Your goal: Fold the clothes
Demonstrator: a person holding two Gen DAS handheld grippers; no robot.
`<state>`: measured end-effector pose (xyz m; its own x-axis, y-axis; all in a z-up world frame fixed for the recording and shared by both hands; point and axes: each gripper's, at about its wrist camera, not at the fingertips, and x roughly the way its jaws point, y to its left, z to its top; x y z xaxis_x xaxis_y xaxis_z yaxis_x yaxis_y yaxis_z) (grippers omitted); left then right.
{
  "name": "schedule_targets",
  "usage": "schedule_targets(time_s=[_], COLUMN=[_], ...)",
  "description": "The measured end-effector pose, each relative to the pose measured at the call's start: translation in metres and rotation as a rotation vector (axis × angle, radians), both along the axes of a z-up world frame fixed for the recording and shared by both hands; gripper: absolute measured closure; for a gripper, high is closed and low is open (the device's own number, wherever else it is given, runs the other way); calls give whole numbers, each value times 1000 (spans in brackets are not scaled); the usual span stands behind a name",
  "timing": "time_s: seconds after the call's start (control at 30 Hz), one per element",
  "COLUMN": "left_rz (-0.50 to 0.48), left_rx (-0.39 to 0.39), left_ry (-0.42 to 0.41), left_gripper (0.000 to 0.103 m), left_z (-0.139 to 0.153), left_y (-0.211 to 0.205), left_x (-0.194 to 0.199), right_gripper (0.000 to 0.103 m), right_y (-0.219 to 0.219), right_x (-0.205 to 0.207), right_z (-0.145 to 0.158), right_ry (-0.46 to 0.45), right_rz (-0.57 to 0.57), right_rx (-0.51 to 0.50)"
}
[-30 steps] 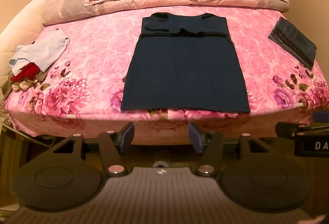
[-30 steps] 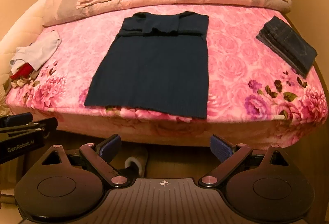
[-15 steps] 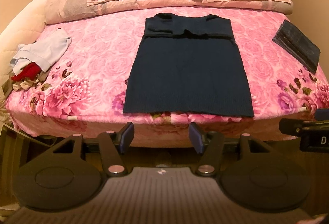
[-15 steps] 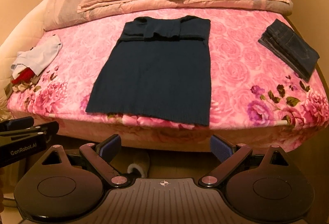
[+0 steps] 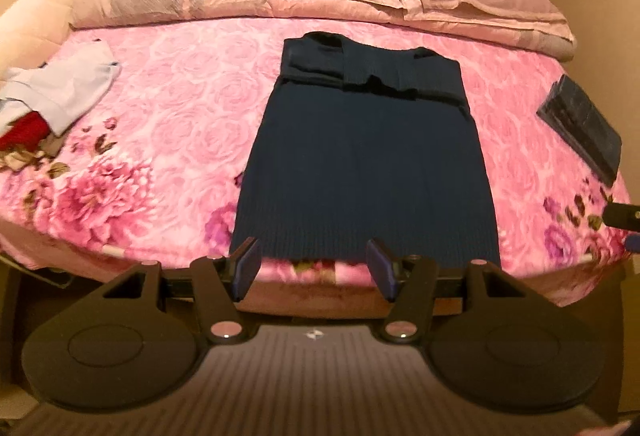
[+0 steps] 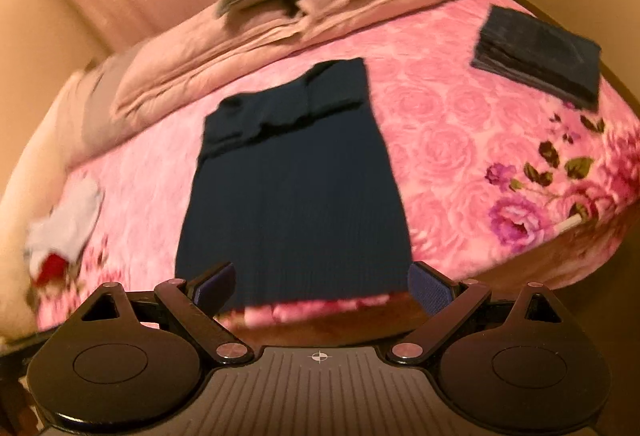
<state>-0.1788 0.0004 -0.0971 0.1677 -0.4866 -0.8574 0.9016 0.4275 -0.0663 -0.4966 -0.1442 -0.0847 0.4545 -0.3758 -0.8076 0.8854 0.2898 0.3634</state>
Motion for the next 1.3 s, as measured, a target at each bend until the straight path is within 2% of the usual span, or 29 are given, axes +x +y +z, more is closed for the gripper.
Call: schedule_targets(time_s=[0.27, 0.33, 0.5, 0.63, 0.77, 1.0, 1.3], left_rz=[-49, -60, -79, -94, -102, -84, -58], left_rx=[-19, -18, 12, 53, 92, 119, 72], left_ry=[70, 89, 176, 245, 291, 397, 475], left_gripper=[52, 57, 58, 59, 62, 64, 64], left_z=[-34, -44, -77, -116, -156, -209, -266], left_y=[-64, -79, -103, -118, -120, -98, -69], left_x=[89, 113, 159, 182, 193, 208, 214], right_gripper=[8, 8, 8, 8, 8, 8, 8], right_y=[-68, -84, -111, -110, -109, -119, -135], right_x=[6, 10, 30, 38, 44, 40, 16], right_z=[-21, -25, -32, -71, -115, -167, -224], right_ry=[-124, -151, -161, -108, -42, 35, 47], right_rz=[-176, -208, -224, -234, -232, -167, -108], right_rx=[1, -4, -19, 61, 175, 246, 223])
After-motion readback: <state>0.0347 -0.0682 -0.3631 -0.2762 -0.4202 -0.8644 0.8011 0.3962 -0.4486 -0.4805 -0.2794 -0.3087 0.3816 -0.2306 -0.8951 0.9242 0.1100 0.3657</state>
